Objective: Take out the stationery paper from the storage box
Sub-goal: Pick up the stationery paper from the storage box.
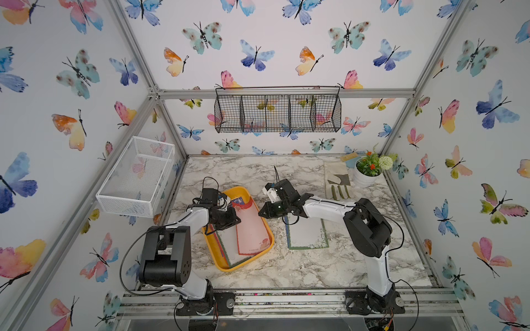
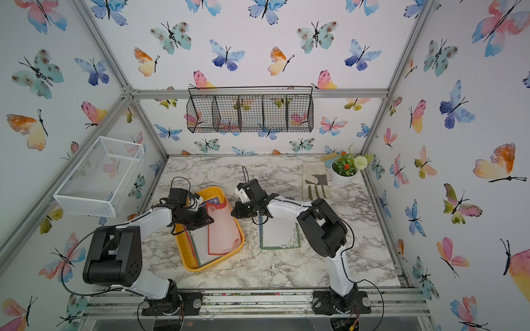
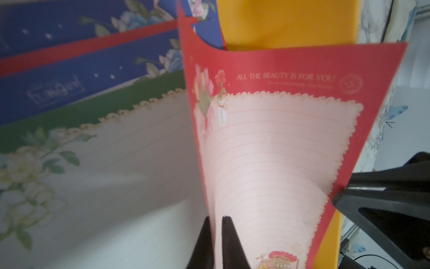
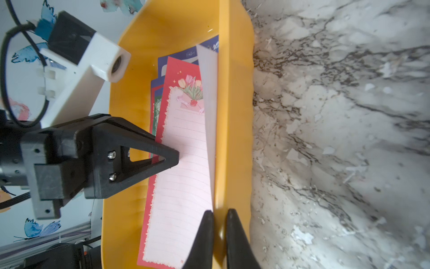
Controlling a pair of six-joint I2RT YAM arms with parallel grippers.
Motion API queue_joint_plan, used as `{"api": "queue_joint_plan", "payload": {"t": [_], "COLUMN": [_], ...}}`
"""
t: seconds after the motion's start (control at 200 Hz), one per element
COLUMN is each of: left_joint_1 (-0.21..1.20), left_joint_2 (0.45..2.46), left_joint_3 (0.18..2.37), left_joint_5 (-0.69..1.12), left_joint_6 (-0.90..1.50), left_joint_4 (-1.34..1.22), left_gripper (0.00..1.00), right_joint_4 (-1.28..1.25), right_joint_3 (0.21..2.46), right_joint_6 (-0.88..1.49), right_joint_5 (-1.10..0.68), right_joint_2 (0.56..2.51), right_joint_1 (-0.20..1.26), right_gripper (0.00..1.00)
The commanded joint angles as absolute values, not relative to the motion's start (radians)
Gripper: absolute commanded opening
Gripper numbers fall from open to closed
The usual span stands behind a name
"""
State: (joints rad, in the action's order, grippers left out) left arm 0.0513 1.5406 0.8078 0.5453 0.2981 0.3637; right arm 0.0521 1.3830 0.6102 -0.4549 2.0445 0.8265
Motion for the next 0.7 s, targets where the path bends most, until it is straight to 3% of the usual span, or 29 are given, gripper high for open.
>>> {"api": "queue_joint_plan", "payload": {"t": [0.0,0.2,0.355,0.696], "left_joint_1": [0.045,0.045,0.044,0.042], "left_joint_2": [1.505,1.477,1.440,1.365], "left_joint_3": [0.825,0.860,0.902,0.992], "left_joint_5": [0.514,0.454,0.346,0.308], "left_joint_6": [0.283,0.262,0.242,0.260], "left_joint_4": [0.382,0.397,0.431,0.445], "left_gripper": [0.06,0.00,0.00,0.00], "right_joint_4": [0.025,-0.001,-0.034,-0.221], "right_joint_3": [1.341,1.304,1.267,1.125], "right_joint_6": [0.629,0.656,0.686,0.828], "right_joint_5": [-0.398,-0.362,-0.338,-0.280], "right_joint_2": [2.021,1.988,1.963,1.879], "right_joint_1": [0.833,0.833,0.833,0.833], "right_gripper": [0.12,0.12,0.13,0.12]}}
